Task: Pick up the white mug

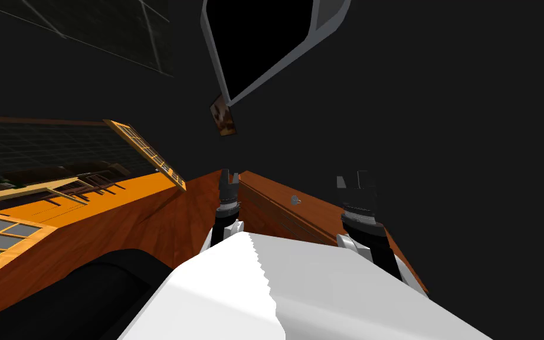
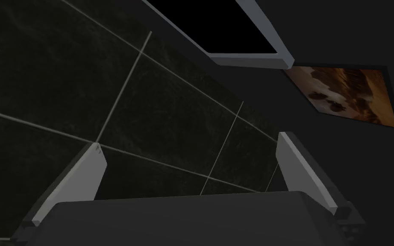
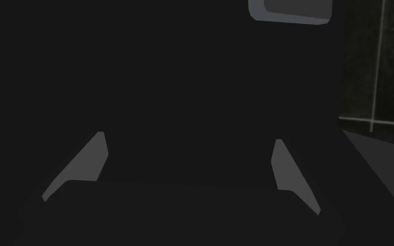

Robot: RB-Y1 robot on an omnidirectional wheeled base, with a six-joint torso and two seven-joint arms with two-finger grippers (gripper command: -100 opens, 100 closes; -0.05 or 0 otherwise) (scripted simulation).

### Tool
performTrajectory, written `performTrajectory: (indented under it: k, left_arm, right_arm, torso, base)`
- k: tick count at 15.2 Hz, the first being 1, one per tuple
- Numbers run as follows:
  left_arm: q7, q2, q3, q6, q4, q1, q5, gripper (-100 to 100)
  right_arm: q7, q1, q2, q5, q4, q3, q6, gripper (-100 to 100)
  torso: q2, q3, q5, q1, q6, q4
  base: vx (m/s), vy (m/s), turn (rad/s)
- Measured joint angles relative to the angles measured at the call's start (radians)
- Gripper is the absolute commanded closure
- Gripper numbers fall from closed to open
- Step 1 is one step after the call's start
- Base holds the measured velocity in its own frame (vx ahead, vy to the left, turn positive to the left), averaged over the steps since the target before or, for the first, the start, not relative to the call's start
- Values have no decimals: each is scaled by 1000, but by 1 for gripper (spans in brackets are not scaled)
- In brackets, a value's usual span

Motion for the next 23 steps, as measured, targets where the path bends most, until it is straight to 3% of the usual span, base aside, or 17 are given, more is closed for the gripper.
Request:
performTrajectory:
  k: [4,10,23]
  left_arm:
    - [0,0,0,0,0,0,0,0]
    - [0,0,0,0,0,0,0,0]
    - [0,0,0,0,0,0,0,0]
  right_arm:
    - [7,10,-61,4,37,14,-8,-100]
    - [26,26,-166,16,139,48,-19,-100]
    - [77,66,-401,43,408,139,-36,-100]
  torso:
    - [-1,0,1,3,0,0]
    - [-1,-1,1,5,0,0]
    - [-3,-1,1,4,0,-1]
  base:
    - [10,49,80]
    - [17,69,89]
    - [35,77,117]
